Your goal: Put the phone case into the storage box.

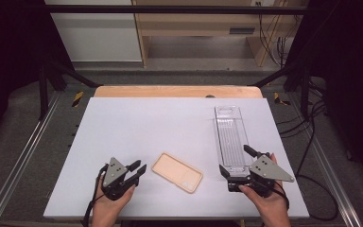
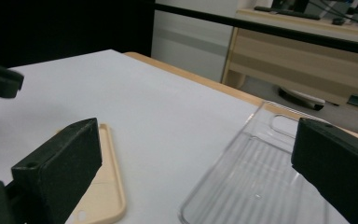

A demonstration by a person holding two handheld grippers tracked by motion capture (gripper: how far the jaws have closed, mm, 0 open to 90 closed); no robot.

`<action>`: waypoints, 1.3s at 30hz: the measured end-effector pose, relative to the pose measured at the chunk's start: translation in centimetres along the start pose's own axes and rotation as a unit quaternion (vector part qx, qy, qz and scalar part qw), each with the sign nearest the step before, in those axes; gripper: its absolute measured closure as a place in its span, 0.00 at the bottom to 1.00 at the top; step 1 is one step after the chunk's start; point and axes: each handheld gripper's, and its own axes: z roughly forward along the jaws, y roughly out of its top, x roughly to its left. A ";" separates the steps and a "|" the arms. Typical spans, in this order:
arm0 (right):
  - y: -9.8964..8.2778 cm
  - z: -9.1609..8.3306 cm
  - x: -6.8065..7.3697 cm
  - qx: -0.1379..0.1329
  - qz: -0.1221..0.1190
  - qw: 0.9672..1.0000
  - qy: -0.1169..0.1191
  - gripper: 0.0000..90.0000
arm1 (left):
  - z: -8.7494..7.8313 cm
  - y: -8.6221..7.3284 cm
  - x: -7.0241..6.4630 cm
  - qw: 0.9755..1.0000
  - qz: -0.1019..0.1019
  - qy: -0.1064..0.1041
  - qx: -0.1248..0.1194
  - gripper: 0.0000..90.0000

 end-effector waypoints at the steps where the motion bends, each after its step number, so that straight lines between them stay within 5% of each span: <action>1: 0.3 0.6 0.6 0.009 0.002 1.000 0.010 0.02 | -0.2 -0.1 0.3 1.000 0.001 0.005 -0.006 0.60; 3: 0.4 0.9 0.9 0.011 0.002 1.000 0.013 0.02 | -0.6 -0.2 0.8 1.000 0.001 0.007 -0.012 0.54; 4: 0.5 1.4 1.4 0.017 0.006 1.000 0.023 0.02 | -0.6 -0.3 1.0 1.000 -0.001 0.006 -0.010 0.40; 12: 0.0 3.9 3.9 0.061 0.005 0.996 0.071 0.03 | -1.5 -1.7 2.1 0.999 -0.002 0.008 -0.036 0.09; 17: -0.9 5.2 4.9 0.101 0.002 0.990 0.101 0.05 | -1.5 -2.0 2.5 0.999 -0.014 0.008 -0.039 0.08; 24: -3.1 7.7 6.4 0.178 0.005 0.973 0.146 0.05 | -1.7 -2.0 2.6 0.999 -0.017 0.000 -0.050 0.07; 39: -4.7 10.1 6.7 0.231 0.001 0.961 0.154 0.05 | -1.6 -1.9 2.1 0.998 -0.006 -0.016 -0.057 0.07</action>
